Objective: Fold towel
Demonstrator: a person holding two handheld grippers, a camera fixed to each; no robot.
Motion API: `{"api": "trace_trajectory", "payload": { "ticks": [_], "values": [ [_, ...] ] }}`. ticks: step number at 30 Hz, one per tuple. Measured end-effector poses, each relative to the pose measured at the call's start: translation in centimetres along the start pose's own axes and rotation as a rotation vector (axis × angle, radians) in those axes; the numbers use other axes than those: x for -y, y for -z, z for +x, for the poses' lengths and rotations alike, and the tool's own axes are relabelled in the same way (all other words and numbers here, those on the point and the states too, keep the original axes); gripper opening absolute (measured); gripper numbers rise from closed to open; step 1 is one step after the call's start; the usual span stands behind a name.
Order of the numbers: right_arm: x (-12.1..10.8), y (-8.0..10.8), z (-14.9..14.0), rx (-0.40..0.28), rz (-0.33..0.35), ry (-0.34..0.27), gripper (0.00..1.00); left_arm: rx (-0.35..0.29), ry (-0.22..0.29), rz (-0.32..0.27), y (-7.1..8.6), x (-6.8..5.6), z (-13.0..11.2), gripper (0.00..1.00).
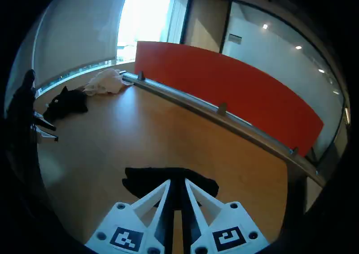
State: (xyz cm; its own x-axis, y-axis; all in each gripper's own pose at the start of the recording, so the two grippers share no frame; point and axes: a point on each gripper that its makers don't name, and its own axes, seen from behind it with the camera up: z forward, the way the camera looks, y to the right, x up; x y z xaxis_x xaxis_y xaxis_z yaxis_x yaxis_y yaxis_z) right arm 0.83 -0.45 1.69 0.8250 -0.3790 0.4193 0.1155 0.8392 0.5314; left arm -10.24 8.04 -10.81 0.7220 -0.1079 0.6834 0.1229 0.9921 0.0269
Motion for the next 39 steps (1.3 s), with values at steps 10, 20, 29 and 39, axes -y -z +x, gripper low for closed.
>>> {"api": "trace_trajectory", "payload": {
  "ticks": [10, 20, 29, 39],
  "values": [
    [-5.0, 1.4, -3.3, 0.030, -0.023, -0.025, 0.07, 0.006, -0.009, 0.008, -0.5, -1.3, 0.4, 0.99],
    [-8.8, 1.9, -5.9, 0.055, -0.042, -0.052, 0.07, 0.008, -0.024, 0.016, -0.7, -2.5, 1.0, 0.99],
    [-10.4, 2.2, -7.7, 0.071, -0.033, -0.058, 0.07, 0.010, -0.034, 0.022, -0.9, -3.3, 1.1, 0.99],
    [-10.8, 3.3, -10.6, 0.098, -0.023, -0.062, 0.07, 0.010, -0.044, 0.024, -0.8, -4.1, 1.1, 0.99]
  ]
}}
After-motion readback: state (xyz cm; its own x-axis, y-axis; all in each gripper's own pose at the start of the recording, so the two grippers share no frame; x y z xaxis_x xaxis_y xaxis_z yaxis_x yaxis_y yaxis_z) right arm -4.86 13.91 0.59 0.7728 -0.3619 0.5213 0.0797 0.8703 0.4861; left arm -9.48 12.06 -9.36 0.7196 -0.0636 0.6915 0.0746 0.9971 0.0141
